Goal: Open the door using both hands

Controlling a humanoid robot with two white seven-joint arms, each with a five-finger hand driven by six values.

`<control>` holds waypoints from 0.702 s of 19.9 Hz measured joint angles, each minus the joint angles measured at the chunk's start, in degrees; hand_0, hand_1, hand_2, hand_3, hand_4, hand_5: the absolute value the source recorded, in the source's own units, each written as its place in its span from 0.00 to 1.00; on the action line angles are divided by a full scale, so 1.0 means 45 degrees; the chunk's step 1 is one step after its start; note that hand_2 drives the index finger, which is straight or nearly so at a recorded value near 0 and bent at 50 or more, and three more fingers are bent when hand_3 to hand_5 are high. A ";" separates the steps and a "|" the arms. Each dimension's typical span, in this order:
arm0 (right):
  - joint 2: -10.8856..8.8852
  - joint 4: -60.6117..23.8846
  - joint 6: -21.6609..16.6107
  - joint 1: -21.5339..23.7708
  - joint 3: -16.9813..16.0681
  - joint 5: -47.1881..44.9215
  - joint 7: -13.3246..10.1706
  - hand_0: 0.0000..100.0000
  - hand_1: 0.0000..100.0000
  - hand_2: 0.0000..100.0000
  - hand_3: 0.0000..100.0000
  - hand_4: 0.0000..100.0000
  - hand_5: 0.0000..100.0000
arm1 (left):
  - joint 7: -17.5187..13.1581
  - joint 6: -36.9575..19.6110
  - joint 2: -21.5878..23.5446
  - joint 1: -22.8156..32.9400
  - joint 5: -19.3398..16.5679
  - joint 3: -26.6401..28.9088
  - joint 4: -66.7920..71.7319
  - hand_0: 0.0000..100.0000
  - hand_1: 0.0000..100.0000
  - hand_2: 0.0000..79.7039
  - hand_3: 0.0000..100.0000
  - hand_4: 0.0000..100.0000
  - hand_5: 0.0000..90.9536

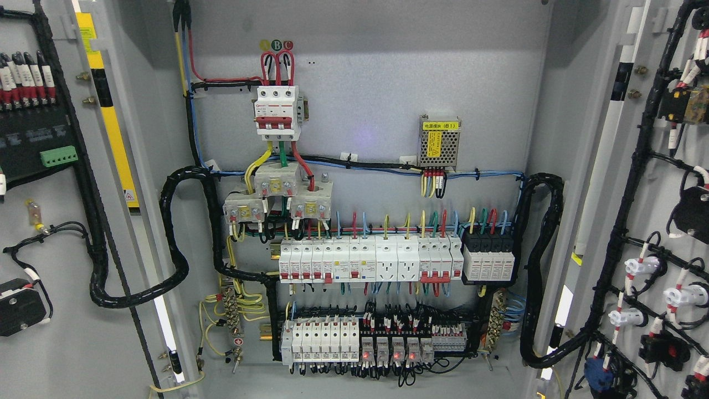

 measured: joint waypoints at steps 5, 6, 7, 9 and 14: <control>0.0712 0.3933 0.0402 -0.1172 0.0299 0.0269 -0.0036 0.00 0.50 0.04 0.00 0.00 0.00 | -0.0029 -0.0136 -0.0750 -0.1411 -0.0300 -0.0387 0.4605 0.12 0.56 0.00 0.00 0.00 0.00; 0.0873 0.4683 0.0598 -0.1342 0.0343 0.0301 -0.0071 0.00 0.50 0.04 0.00 0.00 0.00 | -0.0032 -0.0142 -0.0840 -0.1754 -0.0338 -0.0449 0.5562 0.12 0.56 0.00 0.00 0.00 0.00; 0.1031 0.5373 0.0857 -0.1479 0.0390 0.0331 -0.0080 0.00 0.50 0.04 0.00 0.00 0.00 | -0.0033 -0.0153 -0.0916 -0.2017 -0.0370 -0.0499 0.6418 0.12 0.56 0.00 0.00 0.00 0.00; 0.1309 0.6685 0.1466 -0.1693 0.0463 0.0362 -0.0080 0.00 0.50 0.04 0.00 0.00 0.00 | -0.0046 -0.0153 -0.1055 -0.2457 -0.0424 -0.0591 0.7981 0.12 0.56 0.00 0.00 0.00 0.00; 0.1818 0.9494 0.3012 -0.1989 0.0584 0.0408 -0.0084 0.00 0.50 0.04 0.00 0.00 0.00 | -0.0092 -0.0194 -0.1332 -0.2893 -0.0526 -0.0848 1.1065 0.12 0.56 0.00 0.00 0.00 0.00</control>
